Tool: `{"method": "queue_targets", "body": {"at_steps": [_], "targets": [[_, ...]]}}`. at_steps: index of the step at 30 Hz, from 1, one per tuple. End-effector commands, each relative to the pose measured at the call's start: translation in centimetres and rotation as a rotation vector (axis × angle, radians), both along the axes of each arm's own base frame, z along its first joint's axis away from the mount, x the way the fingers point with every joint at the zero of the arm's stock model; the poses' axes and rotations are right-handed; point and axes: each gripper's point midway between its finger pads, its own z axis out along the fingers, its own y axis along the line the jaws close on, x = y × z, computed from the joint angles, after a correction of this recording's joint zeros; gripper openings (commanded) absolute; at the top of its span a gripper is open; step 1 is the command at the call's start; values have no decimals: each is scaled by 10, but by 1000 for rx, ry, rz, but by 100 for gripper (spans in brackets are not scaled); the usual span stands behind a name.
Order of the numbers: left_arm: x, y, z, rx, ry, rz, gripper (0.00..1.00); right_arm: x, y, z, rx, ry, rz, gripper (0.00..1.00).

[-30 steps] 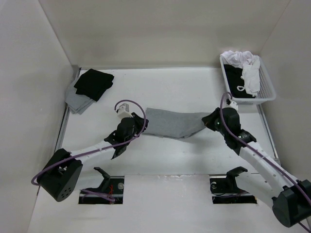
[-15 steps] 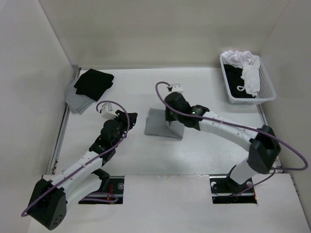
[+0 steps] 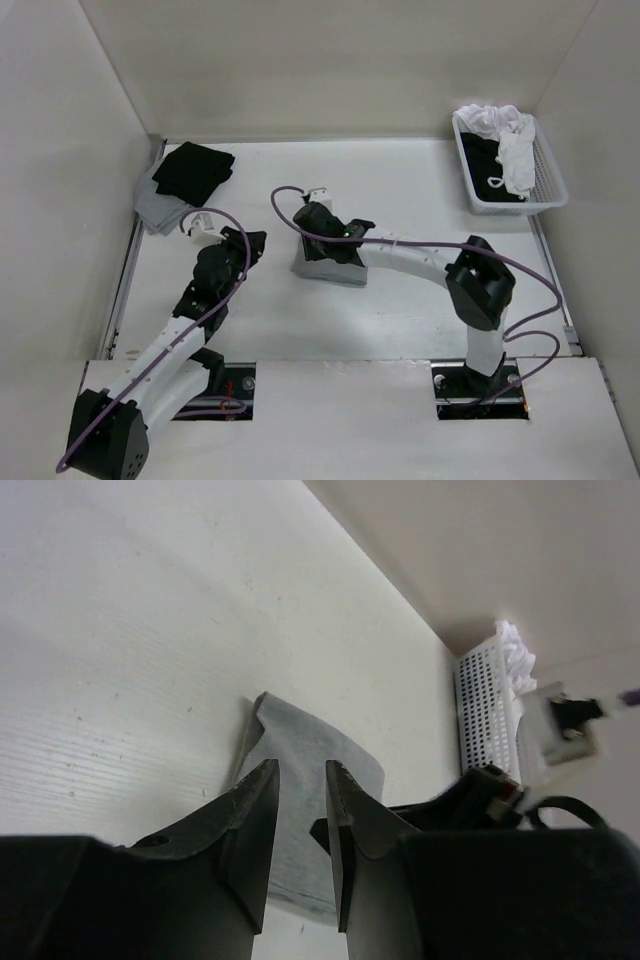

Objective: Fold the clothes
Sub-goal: Fold the tank top

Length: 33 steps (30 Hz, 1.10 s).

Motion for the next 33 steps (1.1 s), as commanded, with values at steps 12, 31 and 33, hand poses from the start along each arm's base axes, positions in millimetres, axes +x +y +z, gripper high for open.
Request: {"method": "queue_targets", "body": {"at_steps": [12, 31, 33], "targets": [[17, -130, -43, 33, 77, -285, 24, -29, -59, 29, 519, -32, -47, 4], [-15, -96, -103, 49, 204, -265, 25, -66, -89, -4, 678, 49, -109, 13], [-18, -91, -93, 58, 194, -257, 26, -68, -94, 14, 693, 15, -97, 17]]}}
